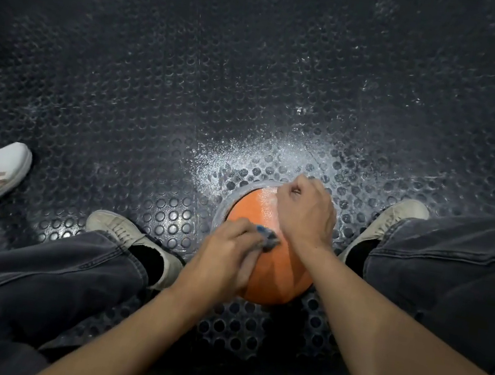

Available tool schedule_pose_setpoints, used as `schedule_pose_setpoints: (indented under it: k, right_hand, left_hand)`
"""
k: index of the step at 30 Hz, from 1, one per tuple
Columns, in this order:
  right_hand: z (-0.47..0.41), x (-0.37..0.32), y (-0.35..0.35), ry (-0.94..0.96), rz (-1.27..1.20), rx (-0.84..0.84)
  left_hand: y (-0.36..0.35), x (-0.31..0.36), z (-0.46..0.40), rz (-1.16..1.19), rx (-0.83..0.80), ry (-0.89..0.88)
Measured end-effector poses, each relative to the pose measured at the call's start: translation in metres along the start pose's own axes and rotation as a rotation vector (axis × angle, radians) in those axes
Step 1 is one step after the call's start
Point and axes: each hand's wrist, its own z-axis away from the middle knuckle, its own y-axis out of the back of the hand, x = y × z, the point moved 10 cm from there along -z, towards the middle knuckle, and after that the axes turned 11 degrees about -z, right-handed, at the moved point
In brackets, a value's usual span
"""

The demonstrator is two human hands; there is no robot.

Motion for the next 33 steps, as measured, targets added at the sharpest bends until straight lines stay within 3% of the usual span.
schedule_pose_setpoints:
  k: [3,5,11,16,18,22,24,28,33]
  right_hand:
    - [0.006,-0.003,-0.001,0.027,0.012,0.023]
    - [0.008,0.001,-0.001,-0.028,0.0,0.063]
    - [0.003,0.011,0.005,-0.072,-0.054,0.073]
    - [0.011,0.004,-0.003,-0.046,-0.023,0.064]
    - [0.013,0.003,-0.003,-0.058,-0.018,0.083]
    - [0.008,-0.001,-0.002,0.022,-0.004,0.037]
    - [0.01,-0.005,-0.007,0.085,0.014,-0.004]
    - [0.016,-0.009,-0.006,0.14,0.015,0.024]
    - [0.006,0.001,-0.001,0.046,0.007,0.006]
  left_hand:
    - [0.017,-0.03,-0.037,0.016,0.145,0.23]
    - [0.021,-0.039,-0.044,-0.011,0.156,0.324]
    - [0.0,0.006,0.005,-0.051,0.041,-0.038]
    - [0.018,-0.039,-0.054,-0.06,0.114,0.295]
    - [0.016,-0.035,-0.049,-0.07,0.08,0.246]
    - [0.011,-0.004,-0.005,-0.068,0.007,-0.02]
    - [0.008,-0.01,-0.018,-0.079,-0.009,-0.008]
    - [0.009,-0.038,-0.06,-0.058,0.017,0.213]
    - [0.017,-0.02,-0.018,-0.061,-0.035,-0.008]
